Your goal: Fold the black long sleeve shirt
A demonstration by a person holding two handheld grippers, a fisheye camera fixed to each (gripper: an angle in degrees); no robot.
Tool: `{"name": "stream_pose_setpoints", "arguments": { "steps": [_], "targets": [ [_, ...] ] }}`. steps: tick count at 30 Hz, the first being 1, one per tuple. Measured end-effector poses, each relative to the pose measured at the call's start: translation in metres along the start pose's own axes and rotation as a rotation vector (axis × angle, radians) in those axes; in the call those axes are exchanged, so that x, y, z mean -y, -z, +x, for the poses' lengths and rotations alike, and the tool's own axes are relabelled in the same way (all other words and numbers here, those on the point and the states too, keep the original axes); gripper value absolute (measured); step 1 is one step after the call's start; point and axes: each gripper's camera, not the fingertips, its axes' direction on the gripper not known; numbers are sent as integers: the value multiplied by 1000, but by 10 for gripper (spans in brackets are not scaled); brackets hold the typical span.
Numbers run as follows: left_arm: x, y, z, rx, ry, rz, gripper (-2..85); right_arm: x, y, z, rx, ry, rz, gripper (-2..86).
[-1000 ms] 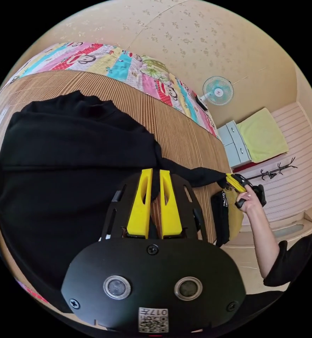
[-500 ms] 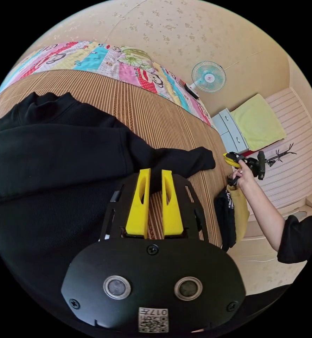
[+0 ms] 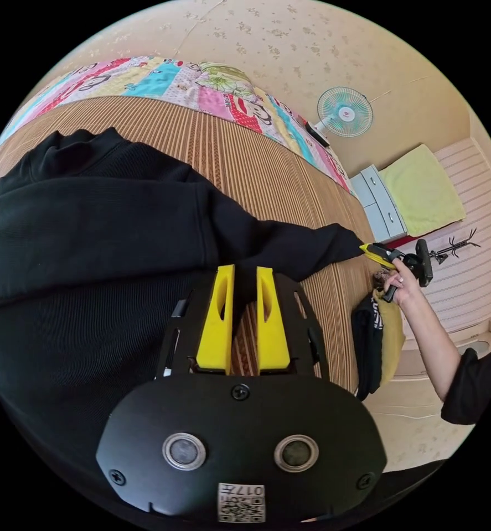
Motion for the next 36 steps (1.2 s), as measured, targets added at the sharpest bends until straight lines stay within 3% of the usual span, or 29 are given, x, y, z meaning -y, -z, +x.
{"name": "stream_pose_setpoints", "arguments": {
  "steps": [2, 5, 10, 18, 25, 30, 36],
  "targets": [
    [-1, 9, 3, -9, 3, 34, 70, -8, 33, 7, 0, -34, 40, 27],
    [6, 9, 9, -23, 0, 75, 73, -21, 43, 33, -152, -56, -9, 20],
    [42, -58, 14, -37, -7, -47, 79, -34, 39, 57, -354, -33, 21, 10],
    [15, -4, 29, -132, -7, 28, 99, -66, 27, 55, 45, -113, -112, 63],
    [-64, 51, 11, -160, 131, 53, 99, -129, -44, 56, 105, -333, -230, 120],
    [-95, 94, 2, -100, 141, 84, 99, -140, -79, 73, 131, -488, -54, 111],
    [-117, 164, -20, -39, 123, 104, 99, -117, -60, 38, 42, -434, 142, 40]
  ]
}}
